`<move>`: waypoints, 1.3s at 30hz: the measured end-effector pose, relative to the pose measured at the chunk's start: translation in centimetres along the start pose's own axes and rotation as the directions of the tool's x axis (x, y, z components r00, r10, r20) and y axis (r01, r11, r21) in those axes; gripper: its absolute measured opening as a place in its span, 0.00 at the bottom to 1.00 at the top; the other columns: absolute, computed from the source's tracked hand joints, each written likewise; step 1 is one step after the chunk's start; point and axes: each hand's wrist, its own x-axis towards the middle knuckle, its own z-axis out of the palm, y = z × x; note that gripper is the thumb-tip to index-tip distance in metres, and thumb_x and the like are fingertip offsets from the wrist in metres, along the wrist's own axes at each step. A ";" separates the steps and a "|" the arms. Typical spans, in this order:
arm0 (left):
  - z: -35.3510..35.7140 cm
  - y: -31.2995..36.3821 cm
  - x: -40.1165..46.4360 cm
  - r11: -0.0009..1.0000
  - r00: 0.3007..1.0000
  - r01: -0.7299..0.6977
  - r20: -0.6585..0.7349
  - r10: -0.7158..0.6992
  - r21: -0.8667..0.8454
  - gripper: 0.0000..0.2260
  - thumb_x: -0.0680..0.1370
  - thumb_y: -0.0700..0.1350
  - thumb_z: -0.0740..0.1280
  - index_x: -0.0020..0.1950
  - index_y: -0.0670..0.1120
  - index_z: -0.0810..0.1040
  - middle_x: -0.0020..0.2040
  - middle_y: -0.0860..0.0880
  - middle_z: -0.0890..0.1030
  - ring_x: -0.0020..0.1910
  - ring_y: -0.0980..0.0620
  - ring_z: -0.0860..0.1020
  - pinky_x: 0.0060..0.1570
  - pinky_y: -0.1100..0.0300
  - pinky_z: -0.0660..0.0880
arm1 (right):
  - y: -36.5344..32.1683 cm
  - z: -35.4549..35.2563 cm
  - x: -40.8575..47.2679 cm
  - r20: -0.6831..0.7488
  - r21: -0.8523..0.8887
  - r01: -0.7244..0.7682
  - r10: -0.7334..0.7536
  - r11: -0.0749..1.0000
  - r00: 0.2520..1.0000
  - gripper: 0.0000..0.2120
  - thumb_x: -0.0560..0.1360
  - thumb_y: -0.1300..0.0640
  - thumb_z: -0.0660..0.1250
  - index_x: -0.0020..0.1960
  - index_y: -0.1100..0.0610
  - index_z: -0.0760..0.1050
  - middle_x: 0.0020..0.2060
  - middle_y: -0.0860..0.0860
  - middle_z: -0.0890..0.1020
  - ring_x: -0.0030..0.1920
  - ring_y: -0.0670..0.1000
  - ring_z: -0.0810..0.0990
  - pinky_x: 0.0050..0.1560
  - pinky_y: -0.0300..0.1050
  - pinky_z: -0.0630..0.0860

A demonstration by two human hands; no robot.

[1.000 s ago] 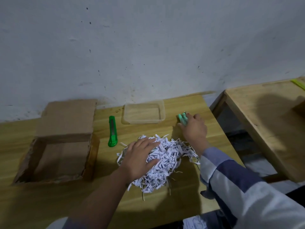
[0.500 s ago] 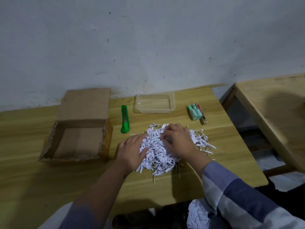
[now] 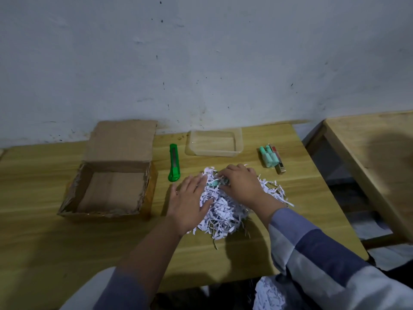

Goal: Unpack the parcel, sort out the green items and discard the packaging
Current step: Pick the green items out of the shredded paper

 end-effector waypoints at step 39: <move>-7.0 1.6 2.9 0.392 0.953 -0.015 -0.131 -0.271 -0.920 0.07 0.78 0.46 0.65 0.55 0.51 0.79 0.48 0.52 0.83 0.50 0.48 0.82 0.49 0.53 0.79 | 0.3 -3.5 -2.2 0.023 0.884 -0.154 0.288 0.441 0.957 0.09 0.69 0.65 0.72 0.46 0.52 0.81 0.40 0.49 0.84 0.33 0.43 0.82 0.39 0.42 0.79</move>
